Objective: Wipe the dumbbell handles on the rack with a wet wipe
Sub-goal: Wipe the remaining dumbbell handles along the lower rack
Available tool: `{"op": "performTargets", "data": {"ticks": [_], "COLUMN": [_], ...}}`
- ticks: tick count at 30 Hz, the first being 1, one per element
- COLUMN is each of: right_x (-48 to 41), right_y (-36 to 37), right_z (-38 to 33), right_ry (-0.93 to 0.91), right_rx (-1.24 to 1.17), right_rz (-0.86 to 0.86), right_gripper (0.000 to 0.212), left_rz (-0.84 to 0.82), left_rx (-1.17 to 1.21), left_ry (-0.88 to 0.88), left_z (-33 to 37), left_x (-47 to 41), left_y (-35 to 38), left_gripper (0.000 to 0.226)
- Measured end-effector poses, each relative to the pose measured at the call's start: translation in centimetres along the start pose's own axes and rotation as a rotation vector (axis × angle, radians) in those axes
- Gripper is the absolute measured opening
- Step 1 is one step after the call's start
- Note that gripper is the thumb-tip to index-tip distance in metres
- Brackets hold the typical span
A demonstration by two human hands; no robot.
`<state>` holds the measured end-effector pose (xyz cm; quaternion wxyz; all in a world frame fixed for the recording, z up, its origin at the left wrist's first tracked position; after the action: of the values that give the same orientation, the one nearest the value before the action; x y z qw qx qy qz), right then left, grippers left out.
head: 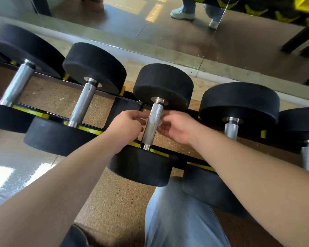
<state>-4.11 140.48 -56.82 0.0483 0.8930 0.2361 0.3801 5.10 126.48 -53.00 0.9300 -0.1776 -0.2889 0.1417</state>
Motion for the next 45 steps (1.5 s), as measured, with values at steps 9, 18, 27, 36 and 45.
{"op": "performTargets", "data": {"ticks": [9, 18, 27, 36, 45], "right_x": [2.0, 1.9, 4.2, 3.2, 5.2], "right_y": [0.5, -1.0, 0.6, 0.3, 1.3], "right_z": [1.6, 0.1, 1.3, -1.4, 1.1], "right_ry": [0.209, 0.127, 0.106, -0.214, -0.185], "right_rx": [0.527, 0.270, 0.665, 0.237, 1.118], "right_rz": [-0.204, -0.052, -0.123, 0.296, 0.105], "right_gripper": [0.026, 0.005, 0.016, 0.017, 0.011], "left_rz": [-0.015, -0.046, -0.035, -0.030, -0.029], "left_rx": [-0.024, -0.039, -0.052, -0.052, -0.050], "left_ry": [0.002, -0.001, 0.014, 0.013, 0.027], "left_z": [0.1, 0.2, 0.3, 0.3, 0.6], "left_x": [-0.1, 0.1, 0.1, 0.3, 0.7], "left_y": [0.2, 0.1, 0.2, 0.2, 0.2], "left_gripper": [0.054, 0.052, 0.049, 0.047, 0.044]}}
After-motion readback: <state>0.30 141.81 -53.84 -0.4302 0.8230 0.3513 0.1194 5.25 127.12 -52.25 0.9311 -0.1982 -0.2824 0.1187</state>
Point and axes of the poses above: each hand's wrist, its own x-axis away from the middle knuckle, its own y-axis out of the palm, z = x × y, the point moved 2 cm from there along -x, towards the middle knuckle
